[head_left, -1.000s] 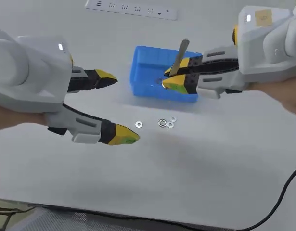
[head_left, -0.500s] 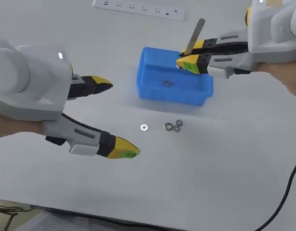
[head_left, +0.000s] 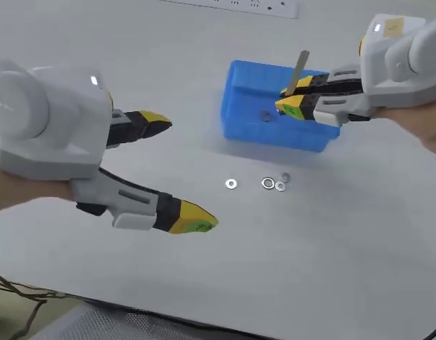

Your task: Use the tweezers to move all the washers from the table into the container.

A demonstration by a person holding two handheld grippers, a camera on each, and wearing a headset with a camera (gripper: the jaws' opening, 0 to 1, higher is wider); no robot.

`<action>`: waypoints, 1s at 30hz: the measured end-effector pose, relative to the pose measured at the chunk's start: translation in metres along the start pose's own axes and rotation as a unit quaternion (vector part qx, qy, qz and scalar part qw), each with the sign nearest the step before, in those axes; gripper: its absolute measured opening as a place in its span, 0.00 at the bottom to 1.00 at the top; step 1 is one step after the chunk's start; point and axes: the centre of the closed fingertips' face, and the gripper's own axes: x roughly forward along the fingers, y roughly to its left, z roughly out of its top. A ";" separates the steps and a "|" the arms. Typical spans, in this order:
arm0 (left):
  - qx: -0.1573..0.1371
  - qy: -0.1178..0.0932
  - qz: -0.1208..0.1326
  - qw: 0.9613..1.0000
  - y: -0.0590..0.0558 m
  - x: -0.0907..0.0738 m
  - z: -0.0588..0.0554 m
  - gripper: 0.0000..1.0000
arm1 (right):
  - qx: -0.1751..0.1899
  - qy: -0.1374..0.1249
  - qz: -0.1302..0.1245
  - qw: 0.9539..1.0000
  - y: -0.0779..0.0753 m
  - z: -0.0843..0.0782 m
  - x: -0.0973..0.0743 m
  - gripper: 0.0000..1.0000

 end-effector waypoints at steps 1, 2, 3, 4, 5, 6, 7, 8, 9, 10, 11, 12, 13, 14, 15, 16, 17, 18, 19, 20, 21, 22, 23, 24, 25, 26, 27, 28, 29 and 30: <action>0.000 0.002 0.001 1.000 0.000 0.000 -0.001 0.98 | -0.001 0.002 -0.001 1.000 0.000 0.000 0.000 0.09; -0.001 0.003 0.002 1.000 0.000 -0.001 -0.002 0.98 | 0.001 0.004 0.001 1.000 0.000 -0.003 0.001 0.09; -0.004 0.003 0.003 1.000 0.000 -0.001 -0.003 0.98 | 0.001 0.004 -0.001 1.000 0.000 -0.006 0.003 0.10; -0.006 0.001 0.005 1.000 0.001 -0.002 -0.003 0.98 | 0.000 0.006 -0.001 1.000 -0.001 -0.008 0.003 0.10; -0.009 0.000 0.006 1.000 0.001 -0.002 -0.003 0.98 | 0.002 0.009 0.000 1.000 -0.001 -0.010 0.003 0.10; -0.012 0.000 0.007 1.000 0.002 -0.003 -0.004 0.98 | 0.002 0.009 -0.002 1.000 -0.001 -0.011 0.003 0.10; -0.014 0.001 0.007 1.000 0.002 -0.003 -0.005 0.98 | 0.003 0.009 -0.001 1.000 -0.001 -0.012 0.004 0.10; -0.017 0.003 0.007 1.000 0.002 -0.003 -0.006 0.98 | 0.005 0.009 -0.001 1.000 -0.001 -0.012 0.004 0.10; -0.018 0.003 0.007 1.000 0.002 -0.003 -0.007 0.98 | 0.005 0.009 -0.001 1.000 0.000 -0.012 0.004 0.10; -0.019 0.004 0.007 1.000 0.003 -0.003 -0.007 0.98 | 0.007 0.008 0.003 1.000 0.001 -0.012 0.005 0.10; -0.019 0.005 0.007 1.000 0.002 -0.003 -0.008 0.98 | 0.007 0.008 0.003 1.000 0.001 -0.012 0.005 0.10; -0.019 0.005 0.007 1.000 0.002 -0.003 -0.008 0.98 | 0.006 0.007 0.005 1.000 0.002 -0.011 0.005 0.10; -0.020 0.006 0.007 1.000 0.002 -0.003 -0.008 0.98 | 0.008 0.005 0.007 1.000 0.003 -0.010 0.005 0.10; -0.020 0.006 0.007 1.000 0.003 -0.003 -0.008 0.98 | 0.008 0.005 0.006 1.000 0.003 -0.010 0.005 0.10; -0.019 0.005 0.008 1.000 0.003 -0.003 -0.007 0.98 | 0.004 0.008 0.006 1.000 0.003 -0.010 0.005 0.10; -0.019 0.005 0.008 1.000 0.004 -0.003 -0.007 0.98 | 0.004 0.009 0.008 1.000 0.004 -0.010 0.006 0.09; -0.021 0.004 0.008 1.000 0.004 -0.003 -0.007 0.98 | 0.004 0.008 0.009 1.000 0.005 -0.009 0.006 0.09; -0.022 0.003 0.008 1.000 0.005 -0.003 -0.006 0.98 | 0.003 0.007 0.008 1.000 0.005 -0.009 0.005 0.09; -0.021 0.003 0.009 1.000 0.005 -0.003 -0.006 0.98 | 0.004 0.007 0.008 1.000 0.005 -0.008 0.005 0.09; -0.020 0.002 0.010 1.000 0.007 -0.003 -0.005 0.98 | 0.003 0.007 0.008 1.000 0.006 -0.008 0.005 0.09; -0.020 0.001 0.011 1.000 0.008 -0.002 -0.005 0.97 | 0.002 0.007 0.007 1.000 0.006 -0.007 0.005 0.08; -0.020 0.000 0.012 1.000 0.009 -0.002 -0.003 0.97 | 0.002 0.007 0.007 1.000 0.007 -0.006 0.004 0.08; -0.020 0.000 0.013 1.000 0.010 -0.002 -0.002 0.97 | 0.001 0.009 0.005 1.000 0.006 -0.007 0.004 0.08; -0.016 0.000 0.016 1.000 0.012 -0.002 -0.001 0.96 | -0.003 0.012 0.001 1.000 0.006 -0.006 0.003 0.08; -0.013 -0.002 0.019 1.000 0.014 -0.002 0.000 0.96 | -0.004 0.012 0.001 1.000 0.006 -0.005 0.003 0.08; -0.011 -0.005 0.019 1.000 0.016 -0.001 0.004 0.96 | -0.003 0.009 0.001 1.000 0.006 -0.004 0.002 0.08; -0.009 -0.006 0.017 1.000 0.017 -0.001 0.006 0.95 | -0.003 0.009 0.001 1.000 0.006 -0.003 0.002 0.08; -0.007 -0.008 0.017 1.000 0.019 0.000 0.009 0.95 | -0.003 0.009 0.000 1.000 0.006 -0.002 0.002 0.08; -0.004 -0.012 0.016 1.000 0.022 0.002 0.013 0.95 | -0.005 0.009 0.000 1.000 0.006 -0.001 0.001 0.08; -0.002 -0.015 0.015 1.000 0.024 0.004 0.017 0.95 | -0.006 0.009 0.001 1.000 0.007 0.001 0.001 0.08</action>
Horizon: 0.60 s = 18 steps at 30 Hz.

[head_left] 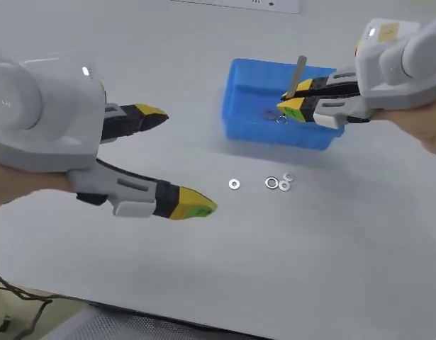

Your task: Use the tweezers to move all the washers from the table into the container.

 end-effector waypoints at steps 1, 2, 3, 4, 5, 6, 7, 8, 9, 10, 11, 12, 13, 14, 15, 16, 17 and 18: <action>0.006 -0.006 0.000 1.000 0.004 0.004 0.008 0.94 | 0.000 -0.001 0.000 1.000 0.000 0.001 0.000 0.08; 0.014 -0.012 0.000 1.000 0.008 0.008 0.015 0.92 | 0.000 -0.001 0.000 1.000 0.001 0.002 -0.001 0.08; 0.023 -0.019 0.000 1.000 0.012 0.012 0.024 0.90 | 0.000 -0.002 0.000 1.000 0.001 0.004 -0.001 0.08; 0.026 -0.020 -0.002 0.999 0.015 0.016 0.029 0.86 | 0.000 -0.003 0.000 1.000 0.002 0.005 -0.002 0.08; 0.030 -0.022 0.001 0.999 0.020 0.022 0.036 0.83 | -0.002 -0.004 0.000 1.000 0.002 0.006 -0.002 0.08; 0.036 -0.025 0.003 0.999 0.024 0.026 0.041 0.81 | -0.004 -0.003 0.000 1.000 0.003 0.007 -0.002 0.08; 0.044 -0.031 -0.001 0.999 0.027 0.032 0.049 0.78 | -0.006 -0.002 0.001 1.000 0.004 0.007 -0.003 0.08; 0.047 -0.036 -0.006 0.998 0.027 0.035 0.055 0.76 | -0.007 -0.002 0.001 1.000 0.005 0.008 -0.003 0.08; 0.050 -0.044 -0.009 0.998 0.029 0.041 0.065 0.75 | -0.007 -0.003 0.001 1.000 0.005 0.009 -0.003 0.08; 0.053 -0.048 -0.013 0.997 0.029 0.044 0.070 0.74 | -0.008 -0.004 0.002 1.000 0.006 0.009 -0.004 0.08; 0.060 -0.050 -0.019 0.997 0.029 0.049 0.076 0.73 | -0.010 -0.003 0.002 1.000 0.006 0.010 -0.004 0.08; 0.063 -0.051 -0.023 0.996 0.029 0.053 0.080 0.71 | -0.010 -0.004 0.003 1.000 0.007 0.010 -0.005 0.08; 0.068 -0.050 -0.033 0.996 0.027 0.059 0.084 0.69 | -0.012 -0.004 0.004 1.000 0.007 0.010 -0.005 0.08; 0.069 -0.048 -0.039 0.996 0.026 0.061 0.085 0.68 | -0.014 -0.003 0.004 1.000 0.008 0.010 -0.005 0.08; 0.076 -0.039 -0.049 0.995 0.025 0.067 0.085 0.68 | -0.020 0.000 0.006 1.000 0.009 0.010 -0.005 0.08; 0.085 -0.036 -0.053 0.994 0.026 0.071 0.086 0.67 | -0.022 0.001 0.007 1.000 0.009 0.010 -0.005 0.08; 0.094 -0.035 -0.058 0.993 0.026 0.076 0.089 0.66 | -0.023 0.002 0.008 1.000 0.010 0.010 -0.005 0.08; 0.097 -0.034 -0.061 0.993 0.026 0.079 0.091 0.63 | -0.023 0.002 0.009 1.000 0.010 0.010 -0.006 0.08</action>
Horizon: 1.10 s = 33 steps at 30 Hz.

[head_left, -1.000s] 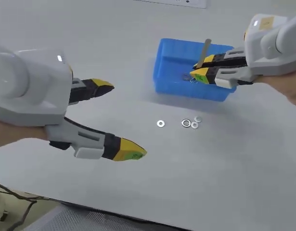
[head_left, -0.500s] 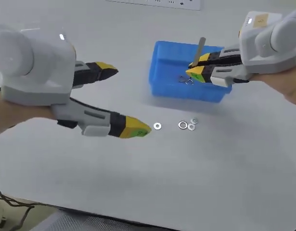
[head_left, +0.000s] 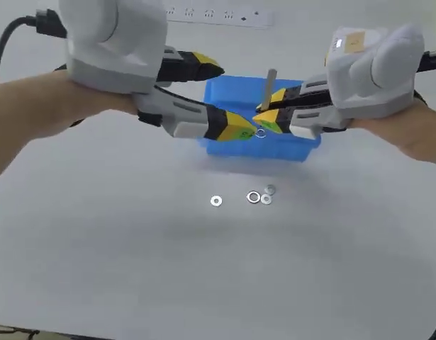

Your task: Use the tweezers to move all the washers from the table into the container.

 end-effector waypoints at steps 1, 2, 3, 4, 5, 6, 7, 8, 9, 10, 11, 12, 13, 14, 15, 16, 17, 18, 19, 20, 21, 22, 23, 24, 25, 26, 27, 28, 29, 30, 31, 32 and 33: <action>0.010 0.000 -0.005 1.000 0.001 0.004 0.002 0.60 | -0.003 0.000 0.001 1.000 0.000 0.000 -0.001 0.08; 0.016 -0.002 -0.006 1.000 0.002 0.007 0.004 0.57 | -0.005 0.001 0.001 1.000 0.000 0.000 -0.001 0.08; 0.018 -0.001 -0.008 1.000 0.002 0.010 0.005 0.54 | -0.012 0.005 0.001 1.000 0.001 -0.001 -0.001 0.08; 0.021 0.003 -0.018 1.000 0.000 0.014 0.006 0.53 | -0.022 0.011 0.002 1.000 0.001 -0.002 -0.002 0.08; 0.024 0.003 -0.022 0.999 -0.001 0.016 0.007 0.53 | -0.021 0.012 0.004 1.000 0.002 -0.002 -0.002 0.08; 0.028 0.004 -0.026 0.999 -0.001 0.019 0.009 0.52 | -0.022 0.011 0.005 1.000 0.002 -0.002 -0.002 0.08; 0.030 0.005 -0.029 0.999 -0.002 0.020 0.010 0.51 | -0.022 0.011 0.005 1.000 0.002 -0.003 -0.002 0.08; 0.032 0.004 -0.032 0.999 -0.003 0.022 0.011 0.49 | -0.023 0.012 0.005 1.000 0.001 -0.003 -0.002 0.08; 0.035 0.004 -0.033 0.999 -0.003 0.023 0.012 0.47 | -0.022 0.011 0.004 1.000 0.001 -0.003 -0.002 0.08; 0.042 0.004 -0.033 0.999 -0.002 0.024 0.012 0.44 | -0.021 0.011 0.004 1.000 0.001 -0.003 -0.002 0.08; 0.047 0.004 -0.033 0.998 -0.001 0.025 0.013 0.40 | -0.021 0.011 0.004 1.000 0.001 -0.003 -0.002 0.08; 0.054 0.007 -0.030 0.998 0.000 0.026 0.012 0.37 | -0.023 0.011 0.004 1.000 0.001 -0.003 -0.002 0.08; 0.062 0.009 -0.028 0.998 0.002 0.026 0.012 0.32 | -0.023 0.010 0.004 1.000 0.001 -0.003 -0.003 0.08; 0.062 0.008 -0.028 0.998 0.003 0.026 0.013 0.26 | -0.023 0.009 0.005 1.000 0.001 -0.003 -0.003 0.08; 0.059 0.002 -0.027 0.998 0.005 0.026 0.016 0.24 | -0.023 0.010 0.005 1.000 0.001 -0.003 -0.002 0.08; 0.054 -0.002 -0.029 0.998 0.005 0.026 0.018 0.24 | -0.024 0.010 0.005 1.000 0.001 -0.003 -0.002 0.08; 0.050 -0.007 -0.036 0.998 0.001 0.026 0.021 0.23 | -0.023 0.009 0.005 1.000 0.000 -0.002 -0.003 0.08; 0.049 -0.009 -0.040 0.998 -0.001 0.025 0.022 0.22 | -0.021 0.008 0.006 1.000 0.000 -0.002 -0.003 0.08; 0.052 -0.009 -0.041 0.998 -0.002 0.025 0.022 0.20 | -0.020 0.008 0.006 1.000 0.000 -0.002 -0.003 0.08; 0.054 -0.009 -0.044 0.998 -0.003 0.025 0.022 0.18 | -0.022 0.009 0.006 1.000 -0.001 -0.003 -0.003 0.08; 0.054 -0.007 -0.053 0.997 -0.008 0.025 0.022 0.14 | -0.022 0.009 0.006 1.000 -0.001 -0.003 -0.003 0.08; 0.054 -0.009 -0.059 0.997 -0.011 0.025 0.023 0.11 | -0.020 0.007 0.006 1.000 -0.002 -0.002 -0.002 0.08; 0.058 -0.010 -0.062 0.996 -0.016 0.025 0.025 0.09 | -0.020 0.007 0.005 1.000 -0.002 -0.001 -0.003 0.08; 0.059 -0.010 -0.062 0.996 -0.017 0.025 0.025 0.09 | -0.021 0.007 0.005 1.000 -0.002 -0.001 -0.002 0.08; 0.057 -0.010 -0.062 0.996 -0.017 0.024 0.025 0.09 | -0.023 0.008 0.006 1.000 -0.002 -0.001 -0.002 0.08; 0.053 -0.011 -0.065 0.996 -0.018 0.024 0.025 0.09 | -0.023 0.008 0.007 1.000 -0.002 -0.001 -0.002 0.08; 0.053 -0.011 -0.065 0.996 -0.017 0.024 0.025 0.08 | -0.022 0.007 0.008 1.000 -0.001 -0.001 -0.002 0.08; 0.058 -0.011 -0.064 0.996 -0.016 0.023 0.025 0.08 | -0.023 0.008 0.008 1.000 -0.001 -0.001 -0.002 0.08; 0.065 -0.012 -0.064 0.996 -0.017 0.023 0.025 0.08 | -0.023 0.008 0.007 1.000 -0.001 -0.001 -0.002 0.08; 0.074 -0.012 -0.067 0.995 -0.018 0.022 0.025 0.07 | -0.024 0.009 0.006 1.000 -0.002 -0.001 -0.002 0.08; 0.083 -0.013 -0.059 0.995 -0.016 0.022 0.025 0.07 | -0.025 0.010 0.007 1.000 -0.002 -0.001 -0.002 0.08; 0.079 -0.013 -0.061 0.995 -0.016 0.022 0.025 0.06 | -0.027 0.010 0.002 1.000 -0.003 -0.001 -0.002 0.08; 0.089 -0.016 -0.057 0.994 -0.015 0.021 0.027 0.05 | -0.027 0.010 0.002 1.000 -0.004 0.000 -0.002 0.09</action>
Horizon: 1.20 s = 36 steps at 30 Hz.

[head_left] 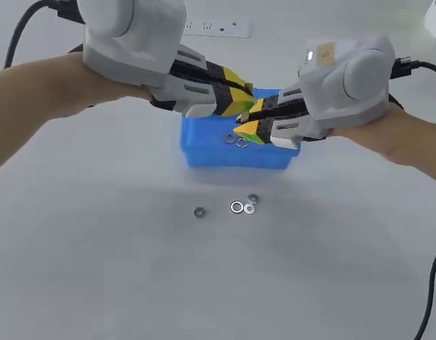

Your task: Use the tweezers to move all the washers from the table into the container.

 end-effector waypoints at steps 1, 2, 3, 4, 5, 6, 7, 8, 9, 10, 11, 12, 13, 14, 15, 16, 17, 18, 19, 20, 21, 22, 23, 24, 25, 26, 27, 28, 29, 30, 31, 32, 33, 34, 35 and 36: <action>-0.002 -0.002 0.005 1.000 0.002 -0.001 0.001 0.05 | 0.003 -0.001 -0.002 1.000 -0.001 0.001 0.000 0.09; -0.002 -0.003 0.006 1.000 0.002 -0.001 0.002 0.05 | 0.002 -0.002 -0.008 1.000 -0.003 0.003 0.000 0.09; 0.008 -0.007 0.013 1.000 0.004 -0.003 0.004 0.05 | 0.000 -0.003 -0.011 1.000 -0.005 0.004 -0.001 0.09; 0.007 -0.008 0.011 1.000 0.005 -0.003 0.004 0.05 | -0.001 -0.003 -0.014 1.000 -0.007 0.006 -0.001 0.09; 0.008 -0.009 0.012 1.000 0.006 -0.004 0.005 0.05 | -0.002 -0.003 -0.014 1.000 -0.007 0.007 -0.001 0.09; 0.010 -0.009 0.013 1.000 0.008 -0.005 0.004 0.05 | -0.009 0.002 -0.015 1.000 -0.007 0.007 -0.001 0.10; 0.008 -0.009 0.012 1.000 0.008 -0.006 0.005 0.05 | -0.017 0.005 -0.019 1.000 -0.008 0.008 -0.001 0.10; 0.011 -0.009 0.015 1.000 0.010 -0.007 0.005 0.05 | -0.018 0.005 -0.019 1.000 -0.007 0.008 -0.001 0.11; 0.012 -0.009 0.016 1.000 0.010 -0.007 0.005 0.05 | -0.015 0.003 -0.018 1.000 -0.006 0.009 -0.001 0.11; 0.011 -0.009 0.016 1.000 0.010 -0.008 0.005 0.05 | -0.011 0.002 -0.015 1.000 -0.005 0.009 -0.001 0.12; 0.012 -0.009 0.017 1.000 0.011 -0.008 0.005 0.05 | -0.010 0.003 -0.016 1.000 -0.005 0.009 -0.001 0.13; 0.011 -0.010 0.018 1.000 0.012 -0.009 0.005 0.05 | -0.008 0.004 -0.021 1.000 -0.007 0.008 -0.002 0.17; 0.010 -0.011 0.020 1.000 0.013 -0.010 0.006 0.05 | 0.007 0.001 -0.027 1.000 -0.008 0.008 -0.002 0.21; 0.009 -0.012 0.026 1.000 0.016 -0.012 0.006 0.05 | 0.021 -0.004 -0.028 0.999 -0.008 0.008 -0.002 0.25; 0.008 -0.012 0.028 1.000 0.018 -0.014 0.007 0.05 | 0.026 -0.012 -0.030 0.999 -0.009 0.009 -0.003 0.26; 0.006 -0.014 0.031 0.999 0.020 -0.017 0.007 0.05 | 0.032 -0.015 -0.030 0.999 -0.008 0.010 -0.004 0.26; 0.008 -0.015 0.034 0.999 0.021 -0.019 0.008 0.05 | 0.037 -0.014 -0.029 0.999 -0.008 0.009 -0.005 0.28; 0.010 -0.014 0.037 0.999 0.024 -0.021 0.007 0.05 | 0.040 -0.016 -0.031 0.999 -0.008 0.009 -0.007 0.30; 0.010 -0.016 0.040 0.999 0.026 -0.025 0.007 0.05 | 0.043 -0.023 -0.032 0.998 -0.007 0.011 -0.008 0.32; 0.010 -0.018 0.043 0.999 0.028 -0.026 0.008 0.05 | 0.049 -0.027 -0.033 0.998 -0.006 0.012 -0.010 0.33; 0.009 -0.020 0.044 0.999 0.029 -0.029 0.009 0.05 | 0.055 -0.031 -0.035 0.997 -0.006 0.013 -0.011 0.35; 0.009 -0.022 0.045 0.999 0.029 -0.030 0.009 0.05 | 0.066 -0.041 -0.036 0.996 -0.004 0.015 -0.014 0.37; 0.011 -0.022 0.046 0.999 0.028 -0.033 0.010 0.05 | 0.074 -0.049 -0.038 0.995 -0.003 0.017 -0.016 0.40; 0.014 -0.021 0.044 0.999 0.025 -0.035 0.011 0.05 | 0.077 -0.054 -0.039 0.995 -0.002 0.018 -0.018 0.43; 0.019 -0.023 0.044 0.999 0.022 -0.038 0.013 0.05 | 0.079 -0.058 -0.040 0.994 -0.001 0.019 -0.019 0.46; 0.020 -0.022 0.044 0.999 0.020 -0.040 0.013 0.05 | 0.080 -0.061 -0.040 0.994 0.001 0.019 -0.021 0.50; 0.021 -0.022 0.042 0.999 0.019 -0.042 0.013 0.05 | 0.080 -0.061 -0.040 0.994 0.003 0.019 -0.022 0.53; 0.024 -0.023 0.042 0.999 0.017 -0.044 0.014 0.05 | 0.081 -0.061 -0.041 0.994 0.005 0.018 -0.023 0.55; 0.027 -0.024 0.043 0.998 0.013 -0.047 0.015 0.05 | 0.081 -0.061 -0.041 0.994 0.006 0.018 -0.024 0.57; 0.024 -0.025 0.041 0.999 0.010 -0.050 0.015 0.05 | 0.080 -0.059 -0.044 0.994 0.009 0.017 -0.025 0.58; 0.023 -0.026 0.038 0.999 0.004 -0.053 0.015 0.05 | 0.078 -0.057 -0.046 0.994 0.010 0.017 -0.026 0.61; 0.024 -0.025 0.037 0.999 0.001 -0.055 0.014 0.05 | 0.074 -0.055 -0.049 0.995 0.011 0.017 -0.028 0.63; 0.028 -0.022 0.035 0.999 -0.004 -0.058 0.011 0.05 | 0.065 -0.055 -0.058 0.995 0.012 0.018 -0.030 0.65; 0.030 -0.021 0.036 0.999 -0.007 -0.061 0.009 0.05 | 0.067 -0.057 -0.059 0.994 0.014 0.019 -0.032 0.67; 0.029 -0.021 0.036 0.999 -0.010 -0.063 0.008 0.05 | 0.070 -0.063 -0.058 0.994 0.017 0.022 -0.034 0.68; 0.026 -0.022 0.038 0.999 -0.014 -0.066 0.007 0.05 | 0.073 -0.068 -0.060 0.993 0.019 0.024 -0.036 0.68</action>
